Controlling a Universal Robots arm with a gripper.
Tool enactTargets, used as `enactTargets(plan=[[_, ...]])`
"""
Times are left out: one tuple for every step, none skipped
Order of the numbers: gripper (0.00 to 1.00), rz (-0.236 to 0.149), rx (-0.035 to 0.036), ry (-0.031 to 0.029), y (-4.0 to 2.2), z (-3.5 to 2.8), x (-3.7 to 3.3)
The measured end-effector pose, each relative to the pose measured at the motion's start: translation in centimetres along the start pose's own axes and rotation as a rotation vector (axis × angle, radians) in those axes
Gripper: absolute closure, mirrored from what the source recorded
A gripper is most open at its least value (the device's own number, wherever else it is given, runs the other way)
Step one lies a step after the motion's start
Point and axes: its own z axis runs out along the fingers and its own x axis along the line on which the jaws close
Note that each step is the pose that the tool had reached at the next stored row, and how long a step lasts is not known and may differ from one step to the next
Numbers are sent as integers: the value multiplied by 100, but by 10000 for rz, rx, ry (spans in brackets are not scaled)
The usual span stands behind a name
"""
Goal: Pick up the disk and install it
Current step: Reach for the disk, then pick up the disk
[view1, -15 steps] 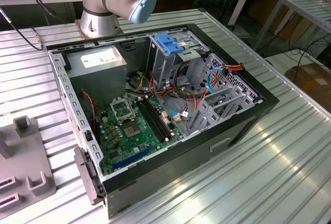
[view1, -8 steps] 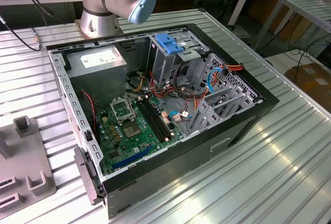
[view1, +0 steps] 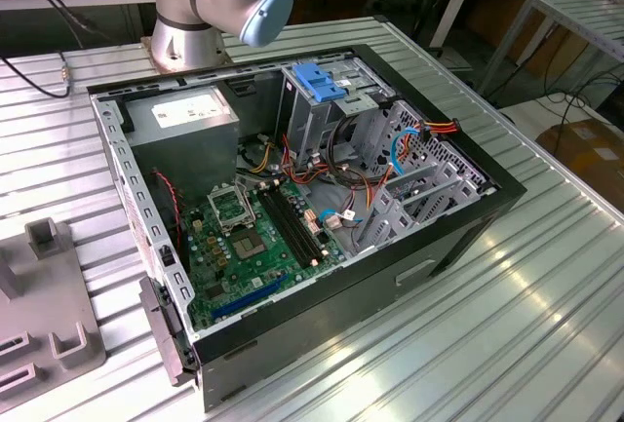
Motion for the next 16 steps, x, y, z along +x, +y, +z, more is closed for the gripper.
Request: enactTargets(plan=[[90,-1,0,0,0,1,34],[90,-1,0,0,0,2,51],[90,0,1,1,0,3,70],[90,0,-1,0,0,4,76],[90,-1,0,0,0,4,75],[90,0,0,1,0,4,80],[90,0,0,1,-1,5,85],[90,0,0,1,-1,5,86],[90,0,0,0,0,5,86],[90,0,0,1,-1,5,87],[90,0,0,0,-1,5,87],[90,0,0,0,-1,5,87],[90,0,0,0,-1,5,88],[90,0,0,0,-1,5,88],[90,0,0,0,-1,5,88],[90,0,0,1,-1,5,89]])
